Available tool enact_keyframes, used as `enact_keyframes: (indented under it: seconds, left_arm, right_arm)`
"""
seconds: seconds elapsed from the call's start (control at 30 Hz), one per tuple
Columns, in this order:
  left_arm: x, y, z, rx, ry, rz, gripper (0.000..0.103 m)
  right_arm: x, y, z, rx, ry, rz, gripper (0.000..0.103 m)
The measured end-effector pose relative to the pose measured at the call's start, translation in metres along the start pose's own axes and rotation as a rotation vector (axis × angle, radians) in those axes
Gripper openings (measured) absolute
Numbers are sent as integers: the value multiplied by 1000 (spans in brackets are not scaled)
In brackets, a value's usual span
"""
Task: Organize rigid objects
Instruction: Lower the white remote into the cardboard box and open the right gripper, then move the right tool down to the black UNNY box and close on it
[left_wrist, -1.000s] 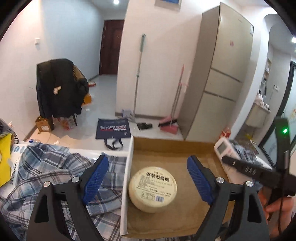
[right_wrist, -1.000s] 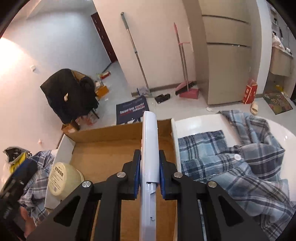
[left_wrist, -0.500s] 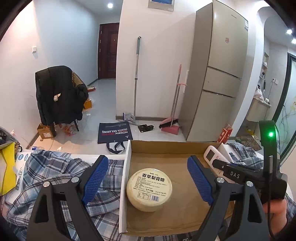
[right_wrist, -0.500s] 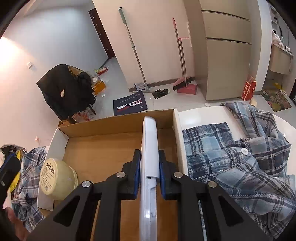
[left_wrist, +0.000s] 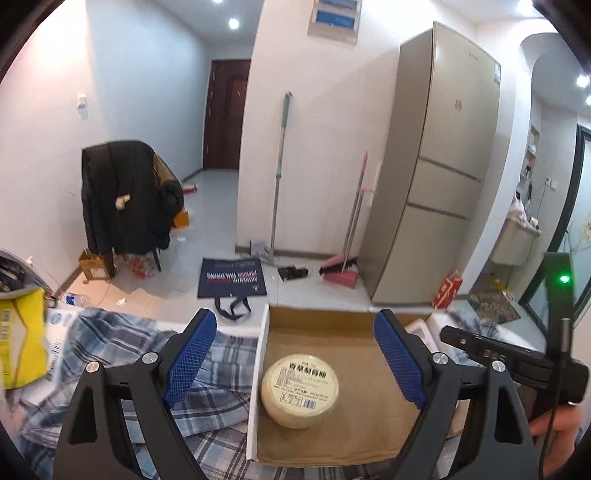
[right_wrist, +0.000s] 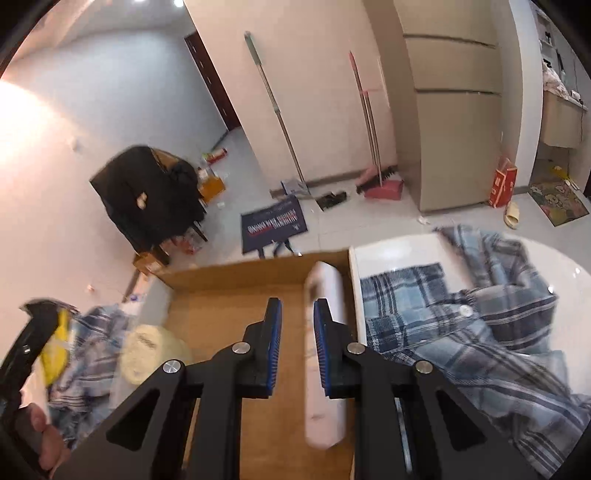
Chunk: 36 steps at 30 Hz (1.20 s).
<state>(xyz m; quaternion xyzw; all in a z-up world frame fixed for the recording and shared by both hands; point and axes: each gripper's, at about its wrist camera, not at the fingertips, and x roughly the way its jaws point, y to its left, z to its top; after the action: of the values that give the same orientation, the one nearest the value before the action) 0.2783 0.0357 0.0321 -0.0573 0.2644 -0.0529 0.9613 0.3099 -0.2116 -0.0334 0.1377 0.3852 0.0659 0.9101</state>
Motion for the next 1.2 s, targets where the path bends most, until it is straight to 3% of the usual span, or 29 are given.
enact_keyframes:
  seconds: [0.2,0.23,0.3,0.33,0.37,0.43,0.5,0.63,0.8,0.93,1.07,1.2]
  left_arm:
    - [-77,-19,25,12,-146,-34,89]
    - [-87,-23,26,21,-162,-33,89]
    - [-108,-31,28,44,-188,-30,89]
    - [-120,-34,27,49,-215,-8,89]
    - [-136,-36,24,43,-265,42,90]
    - [-158,-35,18,39,-336,69,103]
    - [-174,-36,11,22,-365,49,103]
    - [-191,-34,-5,9,-339,-17,103]
    - [-189,-35,-38,31,-295,3,103]
    - [-176,-30,-64,23,-208,0,103]
    - [-164,-19,-83,-19,-203,-25,103]
    - [-137,-6,-97,-20,-146,41,103]
  right_arm:
    - [-80,32,3,-125,-114,11,18]
    - [-95,34,1,-135,-137,13,25]
    - [-119,41,-4,-137,-179,29,51]
    - [-132,41,-7,-142,-204,43,73]
    - [-146,43,-11,-153,-240,58,86]
    - [-169,48,-21,-192,-305,58,88]
    - [-186,54,-31,-232,-349,32,90]
    - [-206,58,-58,-241,-397,6,95]
    - [-204,44,-85,-211,-424,-25,97]
    - [-180,36,-94,-198,-327,-53,97]
    - [-159,21,-112,-130,-235,-15,97]
    - [-122,17,-125,-152,-130,-68,97]
